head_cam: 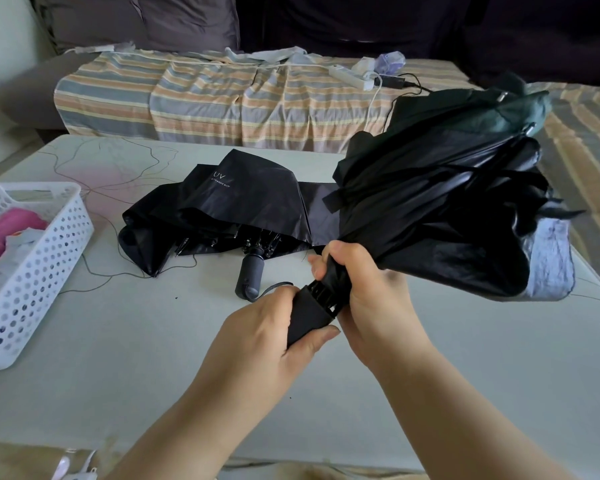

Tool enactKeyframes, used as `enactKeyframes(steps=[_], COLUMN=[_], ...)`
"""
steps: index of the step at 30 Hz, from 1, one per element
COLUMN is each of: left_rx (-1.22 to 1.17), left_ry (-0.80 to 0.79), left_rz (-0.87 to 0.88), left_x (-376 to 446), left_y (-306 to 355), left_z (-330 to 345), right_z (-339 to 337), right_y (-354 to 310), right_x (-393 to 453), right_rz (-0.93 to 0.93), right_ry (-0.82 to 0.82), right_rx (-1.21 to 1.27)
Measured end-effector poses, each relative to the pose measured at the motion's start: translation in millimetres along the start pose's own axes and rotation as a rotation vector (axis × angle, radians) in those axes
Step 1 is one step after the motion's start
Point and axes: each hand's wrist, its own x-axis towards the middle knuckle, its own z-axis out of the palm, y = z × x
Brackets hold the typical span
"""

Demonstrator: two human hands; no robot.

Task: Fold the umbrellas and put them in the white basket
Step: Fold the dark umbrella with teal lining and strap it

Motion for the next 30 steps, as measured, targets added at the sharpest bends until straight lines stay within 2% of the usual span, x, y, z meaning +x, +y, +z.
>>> enactKeyframes(steps=[4, 9, 13, 16, 19, 21, 26, 28, 30], left_rx=[-0.275, -0.283, -0.352, -0.544, -0.724, -0.887, -1.246, -1.300, -1.266], left_ry=[-0.081, -0.078, -0.163, -0.283, -0.287, -0.230, -0.100, -0.120, -0.157], left_rz=[-0.182, -0.219, -0.334, -0.426, -0.519, -0.613, -0.795, -0.831, -0.817], left_x=[0.7, 2.3, 4.5, 6.6, 9.1, 11.0, 18.9, 20.2, 19.0], left_y=[7.3, 9.8, 3.8, 4.8, 13.5, 17.3, 20.9, 19.0, 16.2], left_z=[-5.5, -5.0, -4.9, -6.1, -8.6, -8.1, -11.8, -13.3, -13.3], right_z=[3.2, 2.2, -1.4, 0.6, -2.0, -7.5, -18.8, -22.0, -27.4], right_y=[3.4, 7.7, 12.3, 6.9, 6.4, 5.6, 4.8, 7.5, 9.4], right_x=[-2.7, 0.1, 4.5, 7.4, 12.9, 17.0, 22.4, 23.7, 22.6], right_rz=[0.023, 0.039, 0.071, 0.157, 0.279, 0.330, 0.334, 0.328, 0.196], right_ry=[-0.021, -0.017, -0.032, -0.080, -0.090, -0.040, 0.245, 0.325, 0.461], right_rx=[-0.041, -0.008, 0.016, -0.047, -0.122, -0.123, -0.162, -0.226, -0.379])
